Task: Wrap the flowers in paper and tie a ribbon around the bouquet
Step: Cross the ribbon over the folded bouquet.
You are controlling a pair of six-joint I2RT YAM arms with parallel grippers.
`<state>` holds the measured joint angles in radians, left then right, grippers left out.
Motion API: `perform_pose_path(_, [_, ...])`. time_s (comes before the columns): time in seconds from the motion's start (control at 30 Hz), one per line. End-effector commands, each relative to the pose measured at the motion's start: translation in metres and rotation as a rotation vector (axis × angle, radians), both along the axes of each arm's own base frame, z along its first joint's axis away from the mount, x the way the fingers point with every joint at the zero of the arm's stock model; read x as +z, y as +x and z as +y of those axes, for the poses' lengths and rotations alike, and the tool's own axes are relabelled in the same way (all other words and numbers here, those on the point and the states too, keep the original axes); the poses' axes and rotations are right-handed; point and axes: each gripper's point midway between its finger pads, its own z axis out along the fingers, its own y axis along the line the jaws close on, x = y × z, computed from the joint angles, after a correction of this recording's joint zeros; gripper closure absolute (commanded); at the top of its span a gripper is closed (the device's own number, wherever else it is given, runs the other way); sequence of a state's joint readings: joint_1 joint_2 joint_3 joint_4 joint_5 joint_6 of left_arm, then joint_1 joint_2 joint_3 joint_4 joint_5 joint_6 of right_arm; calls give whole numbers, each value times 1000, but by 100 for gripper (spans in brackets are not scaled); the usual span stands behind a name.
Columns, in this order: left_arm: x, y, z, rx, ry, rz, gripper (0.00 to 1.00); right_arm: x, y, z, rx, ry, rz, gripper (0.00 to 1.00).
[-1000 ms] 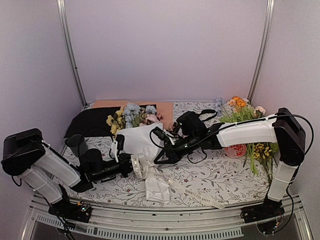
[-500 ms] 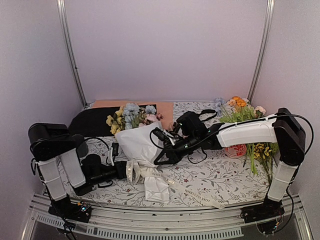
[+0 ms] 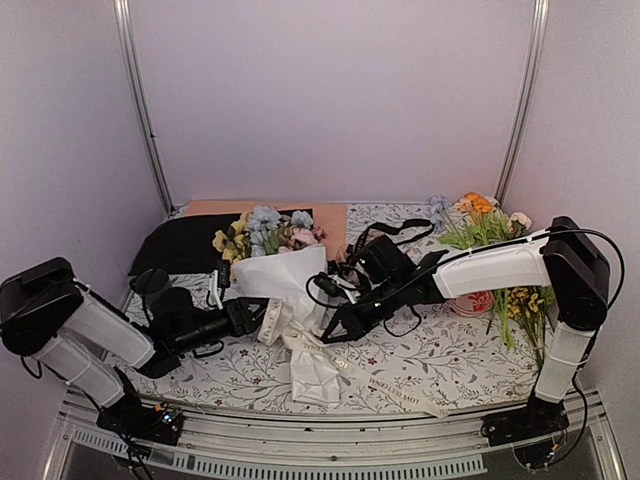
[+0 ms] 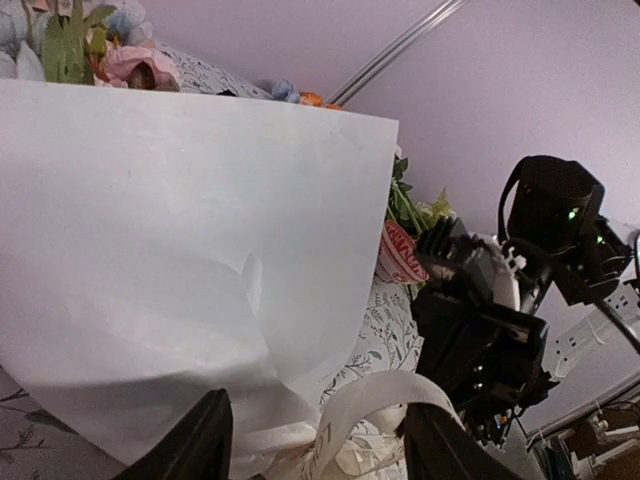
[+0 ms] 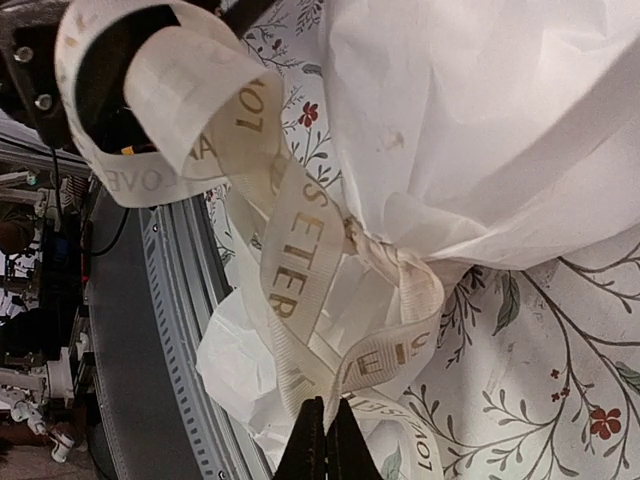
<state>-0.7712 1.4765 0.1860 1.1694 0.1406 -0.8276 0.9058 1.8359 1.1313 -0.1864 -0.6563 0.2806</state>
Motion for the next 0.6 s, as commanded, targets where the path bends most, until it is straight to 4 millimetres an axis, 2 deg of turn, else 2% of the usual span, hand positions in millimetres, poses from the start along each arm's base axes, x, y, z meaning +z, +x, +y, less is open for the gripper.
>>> perform_pose_path(0.0, [-37, -4, 13, 25, 251, 85, 32, -19, 5, -9, -33, -61, 23, 100])
perform_pose_path(0.07, [-41, -7, 22, 47, 276, 101, 24, -22, 5, -9, -34, -67, 27, 100])
perform_pose_path(0.17, [-44, -13, 34, 71, 285, 119, 21, -26, 4, -10, -31, -73, 35, 100])
perform_pose_path(0.37, [-65, -21, 67, 177, 422, 245, 26, -28, 3, -10, -24, -77, 36, 100])
perform_pose_path(0.47, [-74, -24, 93, 283, 498, 318, 28, -28, 3, -10, -24, -76, 36, 100])
perform_pose_path(0.53, [-72, -26, 100, 302, 526, 320, 31, -28, 4, -10, -25, -77, 35, 100])
perform_pose_path(0.57, [-66, -28, 97, 285, 531, 296, 33, -28, 3, -10, -22, -76, 35, 100])
